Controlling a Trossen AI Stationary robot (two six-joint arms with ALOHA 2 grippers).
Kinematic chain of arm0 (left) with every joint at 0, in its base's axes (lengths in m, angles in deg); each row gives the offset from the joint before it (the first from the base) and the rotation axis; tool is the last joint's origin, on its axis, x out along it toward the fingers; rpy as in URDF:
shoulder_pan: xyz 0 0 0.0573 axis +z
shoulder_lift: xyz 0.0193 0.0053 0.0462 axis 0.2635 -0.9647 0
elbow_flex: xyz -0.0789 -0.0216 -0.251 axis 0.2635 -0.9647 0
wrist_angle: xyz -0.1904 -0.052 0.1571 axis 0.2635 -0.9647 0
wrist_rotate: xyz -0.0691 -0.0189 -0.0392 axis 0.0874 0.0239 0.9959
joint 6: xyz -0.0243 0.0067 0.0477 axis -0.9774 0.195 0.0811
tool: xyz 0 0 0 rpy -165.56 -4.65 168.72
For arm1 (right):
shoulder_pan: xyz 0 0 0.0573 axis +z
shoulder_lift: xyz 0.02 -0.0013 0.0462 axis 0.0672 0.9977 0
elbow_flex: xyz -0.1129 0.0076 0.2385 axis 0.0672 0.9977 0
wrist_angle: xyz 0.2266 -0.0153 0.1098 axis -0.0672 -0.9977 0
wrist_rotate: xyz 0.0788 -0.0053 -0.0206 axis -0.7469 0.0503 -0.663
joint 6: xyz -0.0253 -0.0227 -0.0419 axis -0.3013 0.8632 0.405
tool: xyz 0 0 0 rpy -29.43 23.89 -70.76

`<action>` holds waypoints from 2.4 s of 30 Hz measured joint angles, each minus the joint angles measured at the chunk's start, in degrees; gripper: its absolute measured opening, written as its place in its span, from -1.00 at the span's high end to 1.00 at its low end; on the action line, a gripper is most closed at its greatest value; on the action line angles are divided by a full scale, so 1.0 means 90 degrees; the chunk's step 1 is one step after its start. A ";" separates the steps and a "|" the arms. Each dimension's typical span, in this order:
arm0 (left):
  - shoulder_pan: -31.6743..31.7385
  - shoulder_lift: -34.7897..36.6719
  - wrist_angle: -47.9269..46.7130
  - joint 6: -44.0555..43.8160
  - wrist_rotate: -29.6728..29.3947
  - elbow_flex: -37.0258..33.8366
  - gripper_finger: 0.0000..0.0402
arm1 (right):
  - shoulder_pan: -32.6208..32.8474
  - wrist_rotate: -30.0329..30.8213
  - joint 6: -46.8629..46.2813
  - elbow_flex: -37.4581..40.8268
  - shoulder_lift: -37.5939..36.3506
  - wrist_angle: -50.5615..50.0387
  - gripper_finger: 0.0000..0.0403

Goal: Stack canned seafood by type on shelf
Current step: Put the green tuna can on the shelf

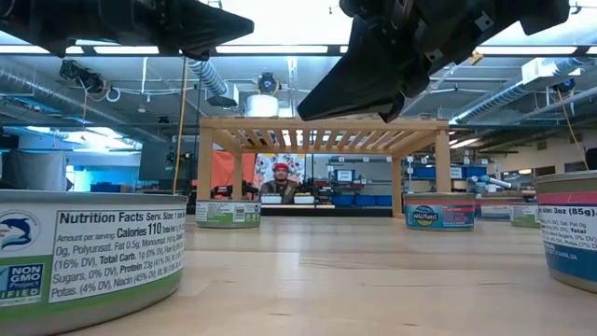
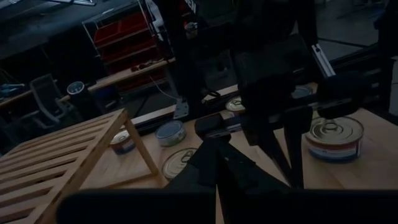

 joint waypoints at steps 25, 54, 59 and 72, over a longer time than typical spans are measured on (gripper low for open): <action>-0.0017 -0.0002 0.0037 0.0039 0.0000 0.0005 0.99 | -0.0004 -0.0002 0.0000 0.0000 0.0000 0.0222 0.88; -0.0017 0.0000 -0.0007 0.0046 0.0000 0.0005 0.99 | -0.0006 -0.0002 0.0000 0.0000 0.0000 0.0222 0.88; -0.0017 -0.0002 -0.0007 0.0049 0.0000 0.0005 0.99 | -0.0006 -0.0002 0.0000 0.0000 0.0000 0.0225 0.88; -0.0017 -0.0002 -0.1215 -0.0631 0.0000 0.0262 0.99 | -0.0006 -0.0002 0.0001 0.0000 0.0000 0.0225 0.89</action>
